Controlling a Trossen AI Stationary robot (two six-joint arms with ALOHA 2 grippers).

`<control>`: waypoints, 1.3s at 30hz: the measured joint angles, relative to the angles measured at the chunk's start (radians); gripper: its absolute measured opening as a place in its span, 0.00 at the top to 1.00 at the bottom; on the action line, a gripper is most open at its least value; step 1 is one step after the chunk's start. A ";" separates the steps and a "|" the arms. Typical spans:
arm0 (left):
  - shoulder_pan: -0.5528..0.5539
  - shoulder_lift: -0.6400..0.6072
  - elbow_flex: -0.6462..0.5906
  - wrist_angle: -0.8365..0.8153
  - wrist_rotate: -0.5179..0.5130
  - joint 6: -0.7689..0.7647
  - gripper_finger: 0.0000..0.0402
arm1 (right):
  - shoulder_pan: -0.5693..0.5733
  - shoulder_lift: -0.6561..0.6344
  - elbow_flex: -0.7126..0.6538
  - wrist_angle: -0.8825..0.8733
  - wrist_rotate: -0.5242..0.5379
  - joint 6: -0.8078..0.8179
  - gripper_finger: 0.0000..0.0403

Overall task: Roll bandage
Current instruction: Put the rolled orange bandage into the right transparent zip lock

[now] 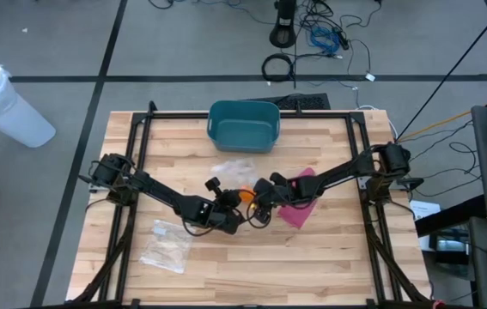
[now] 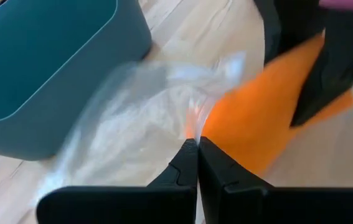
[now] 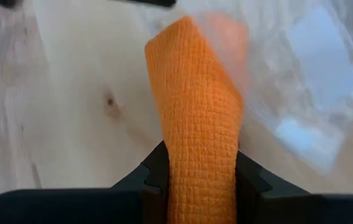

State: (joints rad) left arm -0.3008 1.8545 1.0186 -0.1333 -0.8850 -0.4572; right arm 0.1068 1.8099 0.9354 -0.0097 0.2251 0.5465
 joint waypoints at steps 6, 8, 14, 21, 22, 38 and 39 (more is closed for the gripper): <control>0.002 -0.001 0.019 -0.008 0.029 -0.002 1.00 | 0.000 -0.007 0.000 -0.004 0.075 -0.014 0.79; 0.005 -0.001 0.019 -0.011 0.048 -0.007 1.00 | -0.002 -0.019 0.000 -0.002 0.088 -0.027 0.79; 0.005 -0.001 0.019 -0.013 0.054 -0.009 1.00 | -0.017 -0.029 0.000 -0.031 0.087 -0.036 0.79; 0.006 -0.002 0.019 -0.016 0.097 -0.010 1.00 | -0.024 -0.031 0.000 -0.049 0.117 -0.026 0.79; 0.006 -0.002 0.019 -0.022 0.109 -0.013 1.00 | -0.025 -0.034 0.000 -0.051 0.123 -0.026 0.79; 0.027 -0.002 0.019 0.066 0.180 0.014 1.00 | -0.035 -0.045 0.000 0.089 0.067 -0.035 0.79; 0.025 -0.002 0.019 0.075 0.181 0.020 1.00 | -0.036 -0.045 0.000 0.085 0.065 -0.036 0.79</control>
State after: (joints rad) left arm -0.2757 1.8523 1.0374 -0.0580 -0.7041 -0.4371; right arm 0.0704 1.7653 0.9352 0.0753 0.2902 0.5104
